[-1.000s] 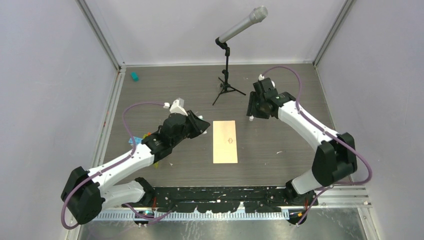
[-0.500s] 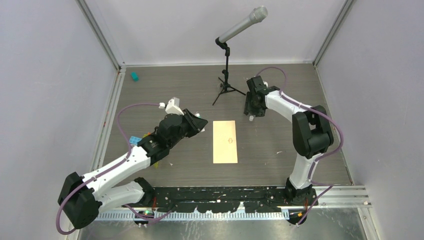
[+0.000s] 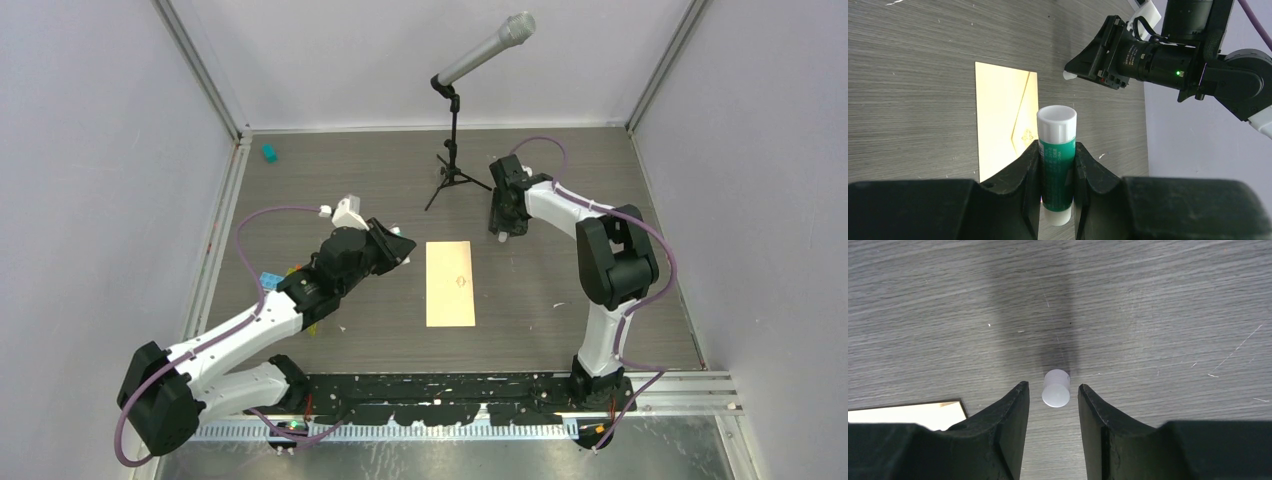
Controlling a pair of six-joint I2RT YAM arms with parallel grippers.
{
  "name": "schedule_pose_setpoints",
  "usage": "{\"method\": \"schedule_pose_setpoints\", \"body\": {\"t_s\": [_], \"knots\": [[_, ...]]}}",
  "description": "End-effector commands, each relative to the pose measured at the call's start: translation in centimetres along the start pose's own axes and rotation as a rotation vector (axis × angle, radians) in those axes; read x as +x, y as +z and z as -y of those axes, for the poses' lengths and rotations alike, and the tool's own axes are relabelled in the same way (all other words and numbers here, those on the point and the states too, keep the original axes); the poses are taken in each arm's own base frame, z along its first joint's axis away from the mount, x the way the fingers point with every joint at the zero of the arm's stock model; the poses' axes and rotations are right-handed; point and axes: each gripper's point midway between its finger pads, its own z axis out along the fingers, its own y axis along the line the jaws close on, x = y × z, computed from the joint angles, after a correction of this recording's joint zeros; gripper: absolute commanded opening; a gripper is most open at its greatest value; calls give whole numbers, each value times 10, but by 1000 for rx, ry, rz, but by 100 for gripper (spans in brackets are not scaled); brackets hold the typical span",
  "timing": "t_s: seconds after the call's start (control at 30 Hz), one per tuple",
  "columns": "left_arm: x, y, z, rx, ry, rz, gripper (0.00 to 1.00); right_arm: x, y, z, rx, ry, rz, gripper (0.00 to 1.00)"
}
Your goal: Place the letter into the envelope and seal it
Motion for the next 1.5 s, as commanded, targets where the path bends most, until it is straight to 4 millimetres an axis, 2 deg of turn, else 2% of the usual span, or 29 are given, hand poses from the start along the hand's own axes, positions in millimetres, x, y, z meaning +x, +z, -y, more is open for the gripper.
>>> {"method": "schedule_pose_setpoints", "body": {"t_s": [0.0,0.27,0.37,0.43,0.53,0.67,0.8,1.0,1.13,1.33,1.47], "knots": [[-12,2,10,22,-4,42,0,-18,-1,-1,13,0,51,45],[-14,4,8,6,-8,46,0,-15,2,-3,5,1,39,33],[-15,4,6,-7,-29,53,0,-15,-2,-3,-3,9,37,22],[-17,5,6,-13,-64,58,0,-16,-12,-6,-28,22,44,16],[-20,6,5,-25,-181,68,0,-17,-37,-15,-102,56,69,10],[-25,9,5,-23,-414,102,0,-19,-80,-29,-199,75,138,7],[-31,14,10,-1,-573,128,0,-16,-127,-46,-322,96,214,7],[-39,22,30,70,-777,119,0,-11,-204,-82,-569,120,367,7],[-49,23,51,132,-855,106,0,0,-252,-106,-755,100,431,7],[-64,19,79,218,-909,91,0,6,-296,-133,-966,91,481,7],[-68,16,94,265,-937,62,0,6,-312,-141,-1032,105,505,6]]}}
